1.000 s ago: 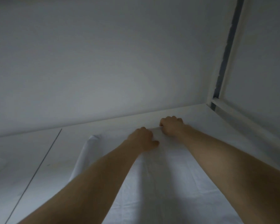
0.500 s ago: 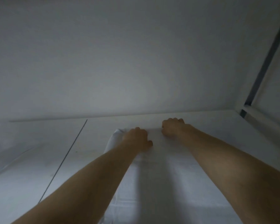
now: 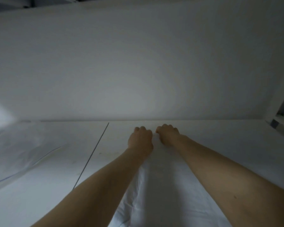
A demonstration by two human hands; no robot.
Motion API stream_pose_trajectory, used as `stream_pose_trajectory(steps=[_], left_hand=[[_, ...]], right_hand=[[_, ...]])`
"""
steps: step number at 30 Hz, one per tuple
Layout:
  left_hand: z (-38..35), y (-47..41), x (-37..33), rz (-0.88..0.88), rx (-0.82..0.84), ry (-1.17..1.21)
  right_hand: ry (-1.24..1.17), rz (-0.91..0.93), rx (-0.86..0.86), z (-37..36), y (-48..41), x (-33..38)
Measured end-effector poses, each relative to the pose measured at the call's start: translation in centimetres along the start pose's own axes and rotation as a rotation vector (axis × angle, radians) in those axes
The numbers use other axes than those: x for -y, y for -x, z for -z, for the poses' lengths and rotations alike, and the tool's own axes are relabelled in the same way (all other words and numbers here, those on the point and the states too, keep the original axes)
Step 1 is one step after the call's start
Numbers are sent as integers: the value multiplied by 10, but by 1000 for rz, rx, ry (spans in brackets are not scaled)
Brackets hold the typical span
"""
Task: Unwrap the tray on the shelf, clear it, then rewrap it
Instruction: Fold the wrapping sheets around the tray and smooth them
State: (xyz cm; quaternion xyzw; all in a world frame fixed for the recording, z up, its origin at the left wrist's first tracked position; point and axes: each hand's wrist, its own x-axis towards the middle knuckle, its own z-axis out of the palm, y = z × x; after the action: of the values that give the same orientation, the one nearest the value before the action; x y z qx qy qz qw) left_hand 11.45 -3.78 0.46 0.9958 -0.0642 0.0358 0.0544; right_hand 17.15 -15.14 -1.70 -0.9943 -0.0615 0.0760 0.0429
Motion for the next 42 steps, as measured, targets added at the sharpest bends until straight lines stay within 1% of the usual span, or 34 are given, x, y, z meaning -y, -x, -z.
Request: stream_pose_trajectory(steps=[2, 4, 6, 9, 15, 17, 19, 22, 25, 28, 33, 35, 37, 39, 40, 42], left_hand=[[5, 0, 12, 168, 5, 72], [4, 0, 18, 263, 91, 151], [2, -2, 25, 281, 146, 204], [-3, -5, 33, 320, 185, 305], [-9, -4, 41, 429, 263, 656], [-5, 2, 43, 464, 304, 752], [6, 11, 45, 507, 363, 822], [17, 26, 54, 558, 448, 797], [20, 39, 57, 578, 548, 812], [18, 47, 55, 585, 579, 847], [18, 64, 54, 565, 551, 968], [25, 76, 57, 555, 561, 895], [33, 91, 61, 548, 557, 700], [37, 101, 64, 553, 610, 590], [39, 108, 64, 568, 652, 593], [42, 117, 60, 615, 740, 707]], right_hand=[[-49, 57, 20, 1, -2, 12], [-83, 86, 58, 0, -4, 19], [-99, 77, 60, -1, -7, 23], [-88, 47, 35, -4, -10, 27], [-33, 22, 12, -7, 0, 34], [-20, 66, -29, -5, 7, 39], [-53, 187, -67, -2, 18, 47], [-94, 364, -49, 1, 36, 58], [-1, 448, 20, 0, 41, 66], [61, 431, 92, -4, 45, 75], [168, 436, 43, -4, 59, 73], [154, 446, 60, -1, 70, 74], [143, 456, 68, 1, 80, 77], [136, 451, 64, 1, 86, 81], [134, 450, 65, 0, 92, 83], [136, 456, 82, -2, 98, 87]])
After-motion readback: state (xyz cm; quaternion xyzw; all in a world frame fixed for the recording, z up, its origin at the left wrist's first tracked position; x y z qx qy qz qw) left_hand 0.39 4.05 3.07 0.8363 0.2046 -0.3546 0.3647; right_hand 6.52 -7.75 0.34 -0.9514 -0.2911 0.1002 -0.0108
